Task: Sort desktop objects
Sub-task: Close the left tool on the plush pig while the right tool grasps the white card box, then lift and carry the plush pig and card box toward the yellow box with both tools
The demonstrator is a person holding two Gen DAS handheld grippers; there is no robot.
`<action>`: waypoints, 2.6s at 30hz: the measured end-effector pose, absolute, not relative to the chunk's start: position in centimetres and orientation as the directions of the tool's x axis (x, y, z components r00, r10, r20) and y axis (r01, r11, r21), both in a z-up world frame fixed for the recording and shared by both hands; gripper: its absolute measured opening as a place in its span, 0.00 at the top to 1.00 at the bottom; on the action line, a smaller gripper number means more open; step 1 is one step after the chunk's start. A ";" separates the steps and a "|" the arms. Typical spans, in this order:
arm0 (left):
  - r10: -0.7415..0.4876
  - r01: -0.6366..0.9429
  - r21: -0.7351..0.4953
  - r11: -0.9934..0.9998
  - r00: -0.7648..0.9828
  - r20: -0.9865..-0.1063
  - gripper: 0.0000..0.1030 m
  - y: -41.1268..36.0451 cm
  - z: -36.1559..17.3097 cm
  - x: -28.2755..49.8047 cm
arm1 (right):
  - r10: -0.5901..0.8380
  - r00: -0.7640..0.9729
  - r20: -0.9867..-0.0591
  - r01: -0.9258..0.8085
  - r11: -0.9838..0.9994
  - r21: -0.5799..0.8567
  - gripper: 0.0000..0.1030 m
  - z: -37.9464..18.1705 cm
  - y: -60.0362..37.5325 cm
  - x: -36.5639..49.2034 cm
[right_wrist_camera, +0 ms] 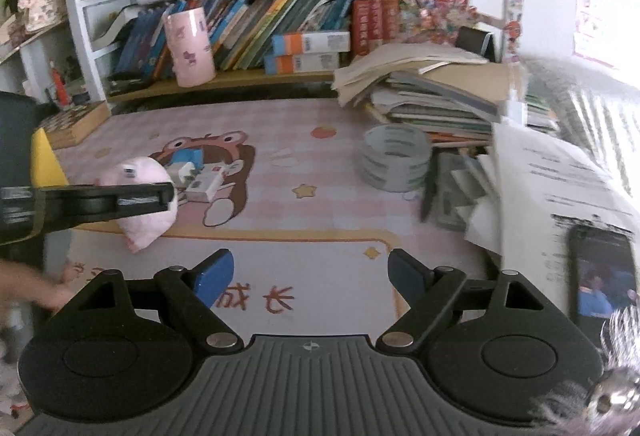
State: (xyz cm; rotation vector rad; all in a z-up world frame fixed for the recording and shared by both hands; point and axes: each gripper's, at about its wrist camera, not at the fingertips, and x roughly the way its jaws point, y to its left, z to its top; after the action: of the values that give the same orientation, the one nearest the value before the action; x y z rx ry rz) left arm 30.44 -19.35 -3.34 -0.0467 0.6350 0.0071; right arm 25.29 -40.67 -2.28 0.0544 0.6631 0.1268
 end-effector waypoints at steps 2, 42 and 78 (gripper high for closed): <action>-0.016 -0.054 -0.101 0.993 0.809 -0.588 0.36 -17.9 -2.4 29.0 | 0.155 0.779 -0.608 -0.125 0.988 0.092 0.19 -2.5 -40.1 26.3; 0.027 -0.192 -0.230 0.954 0.820 -0.572 0.36 -7.8 2.4 17.9 | 0.289 0.700 -0.653 -0.359 0.933 0.028 0.74 -7.7 -32.5 34.1; -0.274 0.127 -0.315 0.941 0.831 -0.484 0.36 -4.7 3.1 12.7 | 0.270 0.776 -0.570 -0.228 0.963 0.146 0.74 1.0 -29.6 17.5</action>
State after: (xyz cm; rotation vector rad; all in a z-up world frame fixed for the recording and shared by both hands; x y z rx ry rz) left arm 12.69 -4.66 3.14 -0.2768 0.5518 -0.2157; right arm 17.46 -29.61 1.01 0.0694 0.6274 0.2701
